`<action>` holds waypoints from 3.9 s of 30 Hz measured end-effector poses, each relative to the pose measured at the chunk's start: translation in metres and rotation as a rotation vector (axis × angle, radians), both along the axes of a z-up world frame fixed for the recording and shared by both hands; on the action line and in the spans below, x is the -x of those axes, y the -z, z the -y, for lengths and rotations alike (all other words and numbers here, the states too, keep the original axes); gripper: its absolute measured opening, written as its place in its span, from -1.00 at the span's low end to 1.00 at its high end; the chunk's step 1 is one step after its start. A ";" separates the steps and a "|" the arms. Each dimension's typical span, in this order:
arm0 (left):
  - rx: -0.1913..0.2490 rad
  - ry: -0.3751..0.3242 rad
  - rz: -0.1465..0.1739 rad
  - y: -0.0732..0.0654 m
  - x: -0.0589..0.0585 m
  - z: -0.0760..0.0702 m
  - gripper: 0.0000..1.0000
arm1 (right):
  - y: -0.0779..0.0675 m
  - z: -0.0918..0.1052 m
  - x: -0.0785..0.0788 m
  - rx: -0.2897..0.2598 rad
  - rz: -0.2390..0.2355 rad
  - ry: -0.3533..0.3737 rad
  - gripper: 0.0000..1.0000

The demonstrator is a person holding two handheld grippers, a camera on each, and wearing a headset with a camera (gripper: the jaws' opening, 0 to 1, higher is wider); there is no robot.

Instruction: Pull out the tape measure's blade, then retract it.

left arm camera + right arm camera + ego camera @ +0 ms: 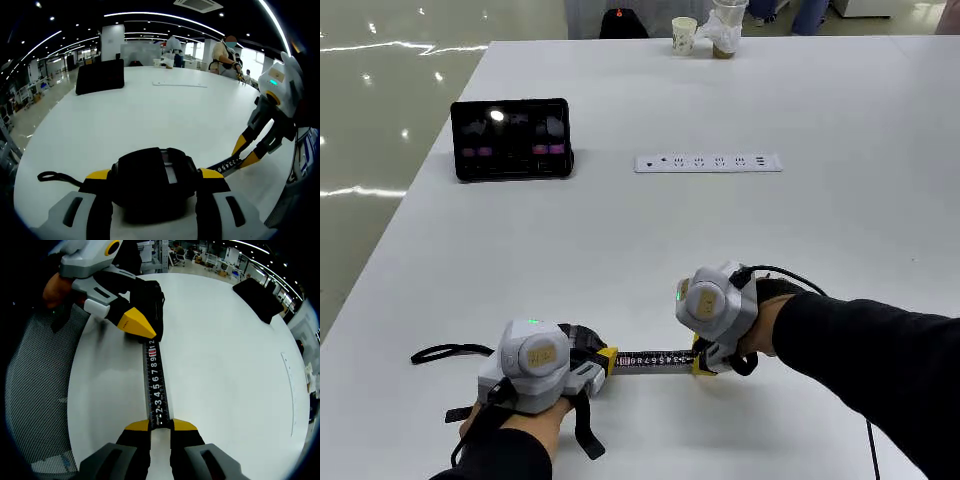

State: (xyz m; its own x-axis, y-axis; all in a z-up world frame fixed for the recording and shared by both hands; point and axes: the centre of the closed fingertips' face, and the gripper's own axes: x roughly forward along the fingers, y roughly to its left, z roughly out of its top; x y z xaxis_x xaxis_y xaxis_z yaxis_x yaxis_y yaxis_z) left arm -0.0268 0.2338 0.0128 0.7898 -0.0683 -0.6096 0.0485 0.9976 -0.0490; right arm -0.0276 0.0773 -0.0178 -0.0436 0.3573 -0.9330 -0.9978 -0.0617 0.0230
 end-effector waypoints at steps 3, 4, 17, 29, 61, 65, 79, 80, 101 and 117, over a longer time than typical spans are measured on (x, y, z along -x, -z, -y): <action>-0.002 0.002 0.000 0.000 0.000 0.000 0.24 | 0.000 -0.002 0.000 -0.005 0.000 0.001 -0.78; -0.001 0.002 0.000 0.000 0.000 0.000 0.24 | 0.000 -0.003 0.000 -0.007 -0.001 0.002 -0.78; 0.005 0.003 0.000 0.000 0.000 -0.001 0.24 | 0.000 -0.011 0.002 -0.026 -0.002 -0.001 -0.78; 0.012 0.006 -0.003 0.000 0.001 0.000 0.24 | 0.000 -0.017 0.003 -0.060 -0.008 0.010 -0.78; 0.020 0.010 -0.004 -0.001 0.001 -0.001 0.24 | -0.002 -0.037 0.005 -0.153 -0.033 0.032 -0.78; 0.020 0.011 -0.003 -0.001 0.001 -0.001 0.24 | -0.002 -0.039 0.007 -0.150 -0.025 0.023 -0.78; 0.021 0.012 -0.003 -0.001 0.001 -0.001 0.24 | -0.001 -0.045 0.007 -0.163 -0.024 0.024 -0.78; 0.021 0.011 -0.003 -0.001 0.001 -0.001 0.24 | -0.001 -0.046 0.008 -0.166 -0.023 0.024 -0.78; 0.027 0.011 -0.005 0.000 0.001 -0.001 0.23 | 0.000 -0.059 0.008 -0.180 -0.026 0.030 -0.77; 0.033 0.014 -0.008 0.000 0.001 -0.001 0.23 | -0.001 -0.071 0.010 -0.196 -0.026 0.033 -0.76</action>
